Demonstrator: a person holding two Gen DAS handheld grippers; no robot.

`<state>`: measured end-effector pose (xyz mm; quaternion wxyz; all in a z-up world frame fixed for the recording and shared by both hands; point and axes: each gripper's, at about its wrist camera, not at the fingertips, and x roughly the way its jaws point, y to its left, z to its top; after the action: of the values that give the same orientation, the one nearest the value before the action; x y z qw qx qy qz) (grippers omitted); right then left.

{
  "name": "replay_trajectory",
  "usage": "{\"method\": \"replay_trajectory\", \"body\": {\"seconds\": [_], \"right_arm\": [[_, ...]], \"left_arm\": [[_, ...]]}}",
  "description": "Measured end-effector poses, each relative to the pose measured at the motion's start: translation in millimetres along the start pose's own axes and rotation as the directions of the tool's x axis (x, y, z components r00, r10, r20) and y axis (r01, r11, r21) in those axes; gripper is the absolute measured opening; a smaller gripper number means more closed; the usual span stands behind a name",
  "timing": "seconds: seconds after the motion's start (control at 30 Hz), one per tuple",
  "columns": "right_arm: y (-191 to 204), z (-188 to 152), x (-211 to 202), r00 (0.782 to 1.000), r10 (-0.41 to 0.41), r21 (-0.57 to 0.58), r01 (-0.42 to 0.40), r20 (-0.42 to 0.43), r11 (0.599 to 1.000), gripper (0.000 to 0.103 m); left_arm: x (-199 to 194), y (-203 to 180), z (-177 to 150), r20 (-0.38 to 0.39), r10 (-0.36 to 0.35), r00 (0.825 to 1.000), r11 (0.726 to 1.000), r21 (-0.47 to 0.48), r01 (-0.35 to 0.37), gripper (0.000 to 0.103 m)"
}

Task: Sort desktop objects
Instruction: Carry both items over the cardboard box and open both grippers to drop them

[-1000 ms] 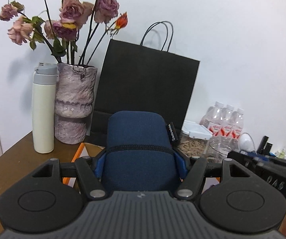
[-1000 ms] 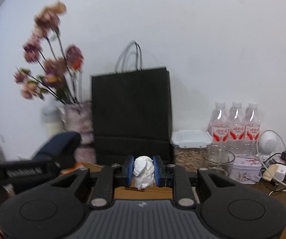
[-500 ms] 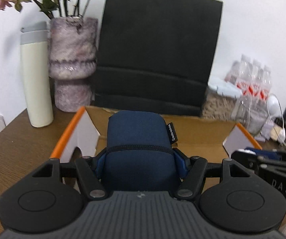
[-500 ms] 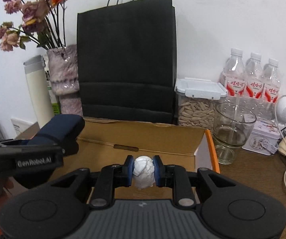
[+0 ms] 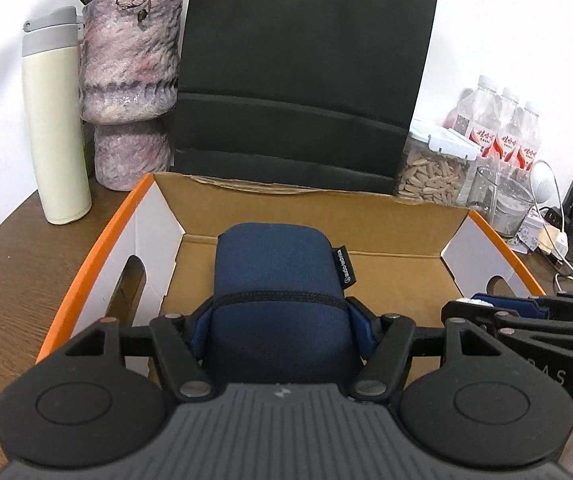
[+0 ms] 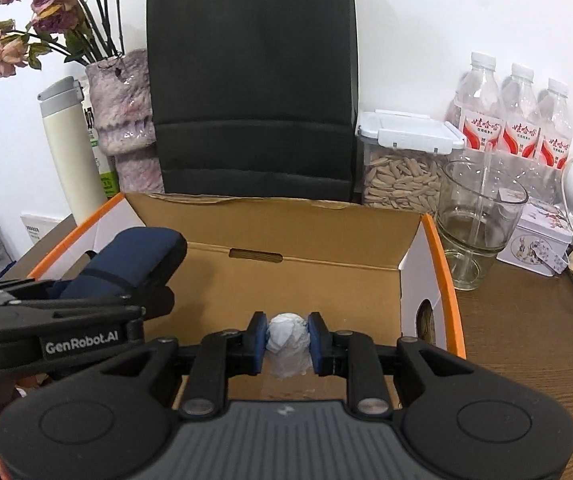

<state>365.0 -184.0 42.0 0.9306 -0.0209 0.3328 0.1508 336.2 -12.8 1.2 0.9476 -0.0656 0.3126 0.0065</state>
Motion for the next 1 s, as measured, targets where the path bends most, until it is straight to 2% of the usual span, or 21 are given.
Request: {"method": "replay_trajectory", "body": {"seconds": [0.1,0.17,0.3,0.33,0.37,0.63,0.9,1.0], "right_arm": [[1.3,-0.3,0.0,1.0,-0.008,-0.006,0.008,-0.006,1.0,0.029],[1.9,-0.5,0.3,1.0,-0.012,-0.009,0.012,-0.012,1.0,0.056],[-1.2,0.9,-1.9,0.999,-0.038,0.01,0.038,-0.009,0.999,0.075],[-3.6,1.7,-2.3,0.999,-0.036,0.023,0.036,-0.013,0.999,0.089],[-5.3,1.8,-2.7,0.999,-0.03,0.027,0.031,-0.014,0.999,0.094],[2.4,2.0,-10.8,1.0,-0.022,-0.005,0.022,0.004,1.0,0.094],[-1.0,5.7,-23.8,0.998,-0.03,0.016,0.03,0.047,0.999,0.095],[0.0,5.2,-29.2,0.998,-0.024,0.013,0.023,0.058,1.0,0.098]], "left_arm": [[-0.8,-1.2,-0.3,-0.004,0.006,1.0,1.0,0.006,-0.006,0.068],[-5.3,-2.0,1.0,0.018,0.028,0.999,1.0,0.013,-0.028,0.073],[-18.1,1.5,6.2,0.091,0.132,0.987,0.991,-0.004,-0.132,0.103],[-21.1,4.4,7.1,0.106,0.124,0.987,0.992,-0.016,-0.123,0.103],[-23.1,6.9,8.4,0.105,0.113,0.988,0.994,-0.025,-0.111,0.103],[-30.7,6.1,9.8,0.121,0.101,0.987,0.995,-0.026,-0.099,0.103],[-44.3,6.2,9.5,0.159,0.083,0.984,0.996,-0.03,-0.079,0.103],[-50.4,6.3,8.9,0.174,0.073,0.982,0.997,-0.029,-0.069,0.103]]}}
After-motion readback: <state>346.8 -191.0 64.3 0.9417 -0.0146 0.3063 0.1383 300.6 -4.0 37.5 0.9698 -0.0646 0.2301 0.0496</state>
